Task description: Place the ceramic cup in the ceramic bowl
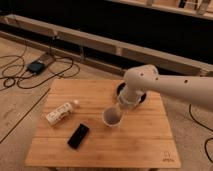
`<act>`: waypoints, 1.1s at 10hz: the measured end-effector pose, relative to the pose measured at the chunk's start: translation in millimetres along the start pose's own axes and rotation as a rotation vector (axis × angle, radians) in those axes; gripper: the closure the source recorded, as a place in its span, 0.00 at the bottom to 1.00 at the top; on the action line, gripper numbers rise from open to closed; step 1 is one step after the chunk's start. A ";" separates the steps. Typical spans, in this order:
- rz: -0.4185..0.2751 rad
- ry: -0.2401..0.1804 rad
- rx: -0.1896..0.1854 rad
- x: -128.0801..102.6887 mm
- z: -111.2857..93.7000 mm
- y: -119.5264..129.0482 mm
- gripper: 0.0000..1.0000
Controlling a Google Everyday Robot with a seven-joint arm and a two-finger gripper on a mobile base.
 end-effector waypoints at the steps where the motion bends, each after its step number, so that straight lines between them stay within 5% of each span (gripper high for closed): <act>1: 0.031 -0.009 -0.005 -14.3 -11.6 -15.9 1.00; 6: 0.160 -0.089 -0.034 -102.8 -40.9 -81.4 1.00; 11: 0.267 -0.143 -0.056 -160.5 -19.1 -142.6 1.00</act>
